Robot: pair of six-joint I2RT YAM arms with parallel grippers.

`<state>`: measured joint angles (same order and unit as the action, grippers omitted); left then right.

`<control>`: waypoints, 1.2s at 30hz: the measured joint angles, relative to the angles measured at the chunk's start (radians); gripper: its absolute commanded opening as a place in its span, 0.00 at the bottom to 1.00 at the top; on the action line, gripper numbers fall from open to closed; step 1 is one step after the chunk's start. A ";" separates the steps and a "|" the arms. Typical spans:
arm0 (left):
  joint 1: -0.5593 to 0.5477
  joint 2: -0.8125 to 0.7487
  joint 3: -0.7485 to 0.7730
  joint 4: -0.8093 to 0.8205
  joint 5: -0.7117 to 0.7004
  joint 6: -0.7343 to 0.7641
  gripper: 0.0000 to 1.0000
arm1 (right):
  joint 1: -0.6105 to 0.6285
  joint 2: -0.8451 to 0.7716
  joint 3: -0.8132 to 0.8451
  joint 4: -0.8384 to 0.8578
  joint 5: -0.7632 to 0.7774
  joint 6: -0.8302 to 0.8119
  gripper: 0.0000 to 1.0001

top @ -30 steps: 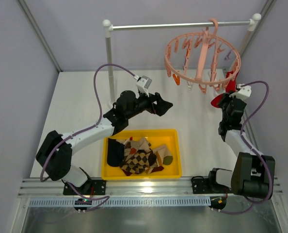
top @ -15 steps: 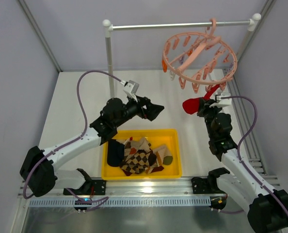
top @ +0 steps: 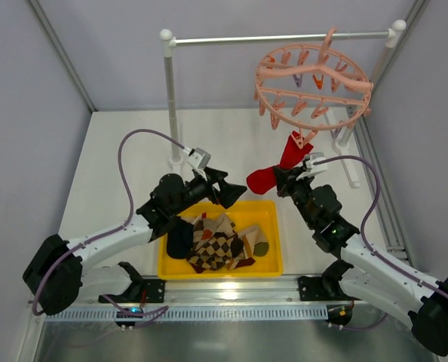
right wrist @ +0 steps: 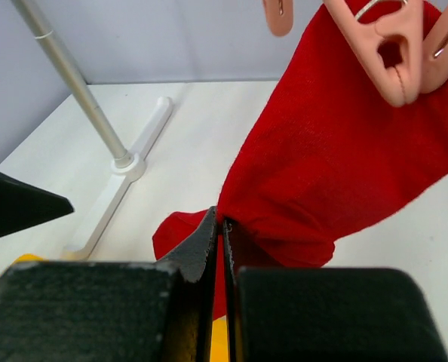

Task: Remove the socks clipped to the hanger

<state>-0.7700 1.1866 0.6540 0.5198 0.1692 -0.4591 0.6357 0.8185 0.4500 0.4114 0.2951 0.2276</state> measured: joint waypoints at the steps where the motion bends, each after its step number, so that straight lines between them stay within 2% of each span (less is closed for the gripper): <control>1: 0.000 0.003 -0.018 0.027 0.014 0.003 0.99 | 0.014 0.000 0.000 -0.003 0.003 0.008 0.04; 9: 0.000 0.113 -0.039 0.201 0.085 0.046 1.00 | 0.109 0.022 0.006 -0.032 0.037 0.040 0.04; 22: -0.050 0.339 0.023 0.296 0.113 0.090 1.00 | 0.125 0.010 0.033 -0.039 0.024 0.067 0.04; 24: -0.057 0.362 0.046 0.299 0.111 0.096 0.97 | 0.126 0.010 0.034 -0.041 0.016 0.071 0.04; 25: -0.062 0.375 0.062 0.301 0.111 0.097 0.88 | 0.126 0.010 0.034 -0.043 0.013 0.074 0.04; 26: -0.064 0.385 0.075 0.306 0.111 0.095 0.58 | 0.127 0.010 0.034 -0.046 0.009 0.077 0.04; 27: -0.067 0.394 0.087 0.309 0.109 0.094 0.45 | 0.128 0.007 0.034 -0.050 0.006 0.079 0.04; 29: -0.071 0.410 0.106 0.319 0.106 0.088 0.09 | 0.129 -0.002 0.034 -0.057 0.001 0.085 0.04; 30: -0.073 0.422 0.121 0.321 0.103 0.089 0.00 | 0.129 -0.008 0.034 -0.062 -0.002 0.087 0.04; 34: -0.084 0.450 0.156 0.324 0.098 0.090 0.00 | 0.129 -0.039 0.034 -0.088 -0.003 0.090 0.09; 35: -0.087 0.455 0.160 0.324 0.094 0.089 0.00 | 0.129 -0.047 0.034 -0.098 -0.003 0.090 0.15; 36: -0.091 0.459 0.163 0.325 0.091 0.089 0.00 | 0.129 -0.056 0.035 -0.112 -0.003 0.091 0.34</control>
<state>-0.8612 1.6459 0.8165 0.8444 0.2604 -0.3702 0.7643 0.7628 0.4850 0.2996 0.2924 0.3187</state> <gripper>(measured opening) 0.004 0.120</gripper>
